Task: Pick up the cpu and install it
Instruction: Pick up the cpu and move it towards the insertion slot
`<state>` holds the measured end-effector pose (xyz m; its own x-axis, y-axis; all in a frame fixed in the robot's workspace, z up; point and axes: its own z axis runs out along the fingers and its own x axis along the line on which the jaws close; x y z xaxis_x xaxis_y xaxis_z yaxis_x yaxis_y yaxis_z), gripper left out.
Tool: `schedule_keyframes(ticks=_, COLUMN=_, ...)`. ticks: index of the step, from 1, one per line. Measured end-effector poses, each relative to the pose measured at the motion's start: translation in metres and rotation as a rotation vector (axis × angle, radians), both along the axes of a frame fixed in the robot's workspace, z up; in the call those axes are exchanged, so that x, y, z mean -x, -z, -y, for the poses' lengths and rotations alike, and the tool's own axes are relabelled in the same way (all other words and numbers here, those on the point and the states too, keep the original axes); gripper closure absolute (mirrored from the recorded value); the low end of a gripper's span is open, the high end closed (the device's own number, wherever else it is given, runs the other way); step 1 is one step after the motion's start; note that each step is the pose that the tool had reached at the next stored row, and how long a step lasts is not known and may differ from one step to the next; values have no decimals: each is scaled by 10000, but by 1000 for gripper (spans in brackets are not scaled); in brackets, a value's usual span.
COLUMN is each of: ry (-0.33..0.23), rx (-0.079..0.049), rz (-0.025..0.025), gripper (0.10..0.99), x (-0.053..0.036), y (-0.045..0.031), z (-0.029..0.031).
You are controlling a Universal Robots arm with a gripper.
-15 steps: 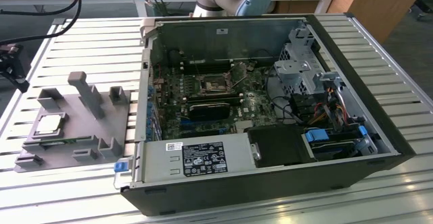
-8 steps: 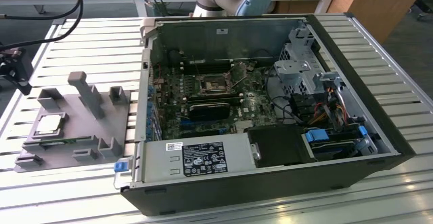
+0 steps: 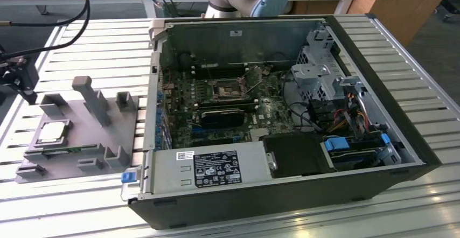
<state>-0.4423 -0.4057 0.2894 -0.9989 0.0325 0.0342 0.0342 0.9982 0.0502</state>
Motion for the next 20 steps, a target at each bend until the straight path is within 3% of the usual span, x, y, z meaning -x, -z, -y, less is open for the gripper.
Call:
schedule_keyframes(ticks=7, ry=-1, rx=-1, rz=126, gripper=498, x=0, y=62, z=0)
schedule_keyframes(ticks=10, ry=-2, rx=-2, rz=225, gripper=498, x=1, y=92, z=0)
schedule_keyframes(ticks=20, ry=-127, rx=-41, rz=229, gripper=498, x=2, y=172, z=0)
